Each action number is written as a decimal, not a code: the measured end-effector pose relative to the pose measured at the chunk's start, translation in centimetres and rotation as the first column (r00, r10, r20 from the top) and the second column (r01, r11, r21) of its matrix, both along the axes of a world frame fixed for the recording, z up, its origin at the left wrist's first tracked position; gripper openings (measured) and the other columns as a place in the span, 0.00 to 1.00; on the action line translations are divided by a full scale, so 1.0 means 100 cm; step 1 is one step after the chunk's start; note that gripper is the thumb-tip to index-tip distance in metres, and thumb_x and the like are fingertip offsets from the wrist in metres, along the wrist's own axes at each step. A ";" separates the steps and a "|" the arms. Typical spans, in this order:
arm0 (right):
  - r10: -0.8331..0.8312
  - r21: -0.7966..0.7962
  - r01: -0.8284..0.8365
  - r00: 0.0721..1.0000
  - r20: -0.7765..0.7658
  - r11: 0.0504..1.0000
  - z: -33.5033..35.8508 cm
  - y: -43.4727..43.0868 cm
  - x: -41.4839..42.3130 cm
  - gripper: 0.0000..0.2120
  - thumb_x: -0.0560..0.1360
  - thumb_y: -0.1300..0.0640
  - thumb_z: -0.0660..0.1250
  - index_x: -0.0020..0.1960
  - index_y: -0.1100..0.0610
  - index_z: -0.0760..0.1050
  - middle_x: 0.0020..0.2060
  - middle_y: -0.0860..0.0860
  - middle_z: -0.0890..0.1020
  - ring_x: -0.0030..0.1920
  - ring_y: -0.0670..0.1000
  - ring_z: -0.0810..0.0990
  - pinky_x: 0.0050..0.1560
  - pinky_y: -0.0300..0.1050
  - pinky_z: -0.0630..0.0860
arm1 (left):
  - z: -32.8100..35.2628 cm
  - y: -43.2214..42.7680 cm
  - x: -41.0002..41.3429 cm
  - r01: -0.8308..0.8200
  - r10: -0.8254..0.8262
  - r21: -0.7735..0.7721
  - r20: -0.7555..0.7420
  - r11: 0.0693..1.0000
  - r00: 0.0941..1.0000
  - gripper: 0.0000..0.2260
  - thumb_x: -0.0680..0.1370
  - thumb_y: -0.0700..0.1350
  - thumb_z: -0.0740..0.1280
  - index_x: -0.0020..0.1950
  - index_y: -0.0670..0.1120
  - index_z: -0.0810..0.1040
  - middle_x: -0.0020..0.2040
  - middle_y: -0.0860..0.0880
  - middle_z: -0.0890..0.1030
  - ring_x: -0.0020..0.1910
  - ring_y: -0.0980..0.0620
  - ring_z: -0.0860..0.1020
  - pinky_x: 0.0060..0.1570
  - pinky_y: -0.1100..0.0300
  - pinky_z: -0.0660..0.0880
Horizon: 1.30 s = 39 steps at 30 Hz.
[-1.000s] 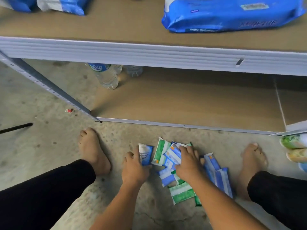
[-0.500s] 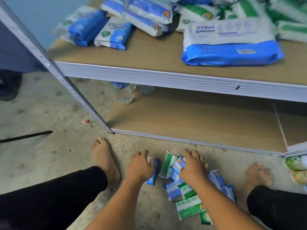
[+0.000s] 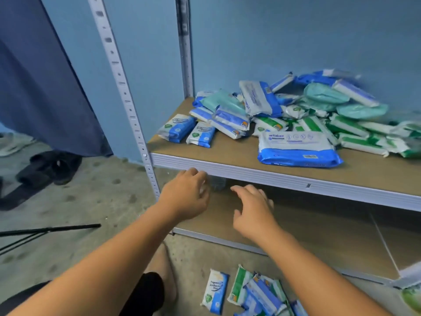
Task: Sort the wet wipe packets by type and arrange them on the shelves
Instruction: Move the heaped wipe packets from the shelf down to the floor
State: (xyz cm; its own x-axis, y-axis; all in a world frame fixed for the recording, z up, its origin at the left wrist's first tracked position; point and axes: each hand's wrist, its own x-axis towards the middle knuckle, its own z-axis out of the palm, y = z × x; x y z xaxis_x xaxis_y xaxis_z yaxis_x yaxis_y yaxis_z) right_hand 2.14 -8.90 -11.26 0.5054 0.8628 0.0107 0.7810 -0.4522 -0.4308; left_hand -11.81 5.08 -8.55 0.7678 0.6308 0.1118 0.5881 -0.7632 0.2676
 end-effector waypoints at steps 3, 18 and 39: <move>0.048 0.172 -0.049 0.999 0.008 0.984 0.034 0.020 0.007 0.25 0.75 0.60 0.67 0.71 0.50 0.71 0.62 0.47 0.73 0.64 0.50 0.72 0.66 0.51 0.72 | 0.038 0.017 -0.009 -0.012 0.009 0.035 0.088 0.999 0.996 0.17 0.78 0.55 0.62 0.66 0.55 0.73 0.61 0.53 0.76 0.59 0.51 0.74 0.52 0.51 0.78; 0.032 0.101 -0.037 0.998 0.048 0.994 0.059 0.147 0.042 0.30 0.80 0.49 0.58 0.79 0.42 0.50 0.70 0.51 0.63 0.72 0.56 0.60 0.69 0.59 0.59 | 0.061 0.112 0.024 -0.252 0.256 -0.049 0.271 0.966 0.928 0.24 0.76 0.46 0.63 0.72 0.47 0.72 0.70 0.45 0.72 0.69 0.40 0.66 0.67 0.46 0.69; -0.167 0.277 0.152 0.986 0.030 0.949 0.053 0.148 0.036 0.22 0.71 0.34 0.68 0.47 0.50 0.66 0.51 0.50 0.74 0.57 0.56 0.71 0.58 0.56 0.72 | 0.055 0.122 0.050 -0.403 0.403 -0.040 0.181 0.914 0.897 0.17 0.73 0.57 0.71 0.53 0.48 0.73 0.53 0.46 0.74 0.53 0.41 0.75 0.53 0.44 0.78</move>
State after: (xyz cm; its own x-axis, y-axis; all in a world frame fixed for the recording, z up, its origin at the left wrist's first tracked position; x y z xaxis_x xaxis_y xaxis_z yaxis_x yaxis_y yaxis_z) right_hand 5.74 5.92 -5.94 0.6284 0.7316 0.2643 0.7331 -0.4435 -0.5156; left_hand -6.77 17.23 -3.04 0.4142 0.8823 0.2236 0.7866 -0.4705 0.3997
